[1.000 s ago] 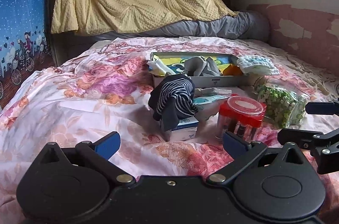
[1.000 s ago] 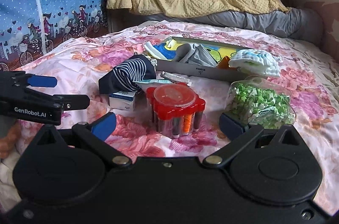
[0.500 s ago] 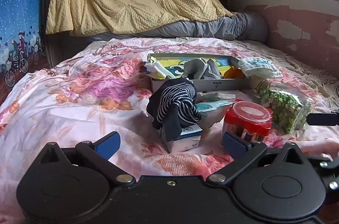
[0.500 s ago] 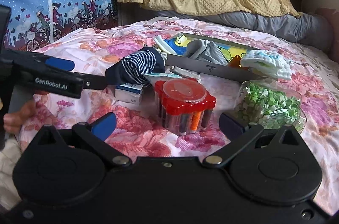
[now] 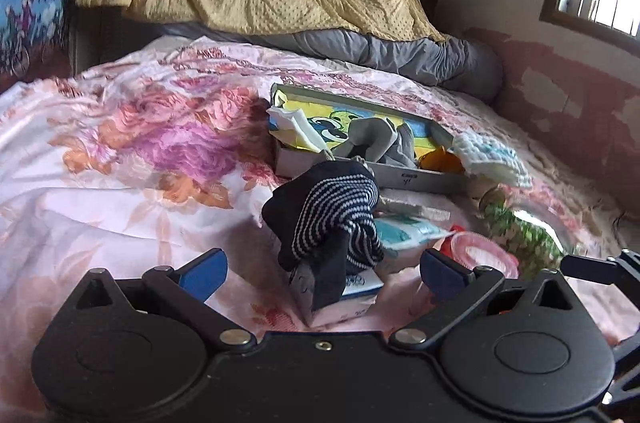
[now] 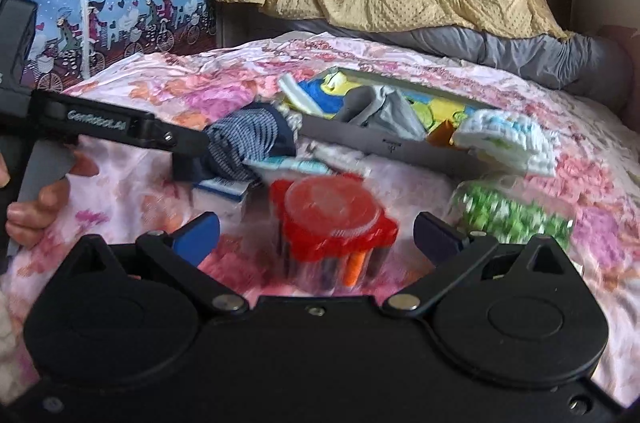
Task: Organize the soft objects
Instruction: 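Close the left tool on the navy striped sock while the right tool reaches the white fuzzy cloth, then close the right tool on the white fuzzy cloth while the left tool lifts the striped sock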
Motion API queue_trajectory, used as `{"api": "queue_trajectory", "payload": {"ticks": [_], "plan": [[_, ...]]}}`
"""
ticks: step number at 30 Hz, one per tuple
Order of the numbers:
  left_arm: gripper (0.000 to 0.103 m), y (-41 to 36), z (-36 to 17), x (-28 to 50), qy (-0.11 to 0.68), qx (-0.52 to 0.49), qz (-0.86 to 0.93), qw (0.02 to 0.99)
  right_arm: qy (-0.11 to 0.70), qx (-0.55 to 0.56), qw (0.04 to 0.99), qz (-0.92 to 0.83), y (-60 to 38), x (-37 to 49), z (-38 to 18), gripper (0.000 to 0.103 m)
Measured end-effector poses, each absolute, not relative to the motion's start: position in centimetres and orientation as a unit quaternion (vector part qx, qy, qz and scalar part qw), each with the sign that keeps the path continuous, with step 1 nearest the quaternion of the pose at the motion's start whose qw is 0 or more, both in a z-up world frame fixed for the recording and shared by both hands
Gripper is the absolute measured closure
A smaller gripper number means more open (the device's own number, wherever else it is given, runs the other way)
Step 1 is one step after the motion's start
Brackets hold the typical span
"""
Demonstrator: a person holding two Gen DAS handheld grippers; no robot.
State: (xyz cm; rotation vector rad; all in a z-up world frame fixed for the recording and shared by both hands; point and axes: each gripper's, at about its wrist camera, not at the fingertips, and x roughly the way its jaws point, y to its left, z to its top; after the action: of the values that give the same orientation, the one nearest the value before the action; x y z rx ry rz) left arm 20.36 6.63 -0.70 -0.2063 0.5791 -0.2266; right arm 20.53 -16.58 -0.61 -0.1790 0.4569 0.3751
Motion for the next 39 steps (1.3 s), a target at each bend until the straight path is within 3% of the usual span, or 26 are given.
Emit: {"api": "queue_trajectory", "payload": {"ticks": [8, 14, 23, 30, 32, 34, 39], "plan": [[0.001, 7.3, -0.6, 22.2, 0.281, -0.128, -0.113, 0.944, 0.25, -0.068, 0.946, 0.193, -16.4, 27.0, 1.7, 0.0], [0.01, 7.6, -0.6, 22.7, 0.283, -0.138, -0.125, 0.941, 0.325, 0.01, 0.924, 0.201, -16.7, 34.2, 3.1, 0.0], [0.036, 7.1, -0.4, 22.9, 0.283, -0.132, -0.151, 0.938, 0.396, 0.001, 0.897, 0.198, -14.5, 39.7, 2.6, 0.001], [0.068, 6.9, -0.7, 23.2, 0.292, -0.138, -0.158, 0.933, 0.429, -0.002, 0.882, 0.196, -12.2, 41.2, 1.0, 0.001], [0.075, 7.1, -0.7, 23.3, 0.293, -0.144, -0.158, 0.932, 0.433, -0.004, 0.88, 0.195, -11.7, 41.3, 0.5, 0.004], [0.091, 7.3, -0.7, 23.4, 0.295, -0.147, -0.158, 0.931, 0.438, -0.004, 0.877, 0.195, -11.5, 41.6, 0.2, 0.008], [0.101, 7.5, -0.3, 23.2, 0.292, -0.151, -0.15, 0.932, 0.447, -0.004, 0.873, 0.194, -11.0, 41.8, -0.5, 0.022]]}}
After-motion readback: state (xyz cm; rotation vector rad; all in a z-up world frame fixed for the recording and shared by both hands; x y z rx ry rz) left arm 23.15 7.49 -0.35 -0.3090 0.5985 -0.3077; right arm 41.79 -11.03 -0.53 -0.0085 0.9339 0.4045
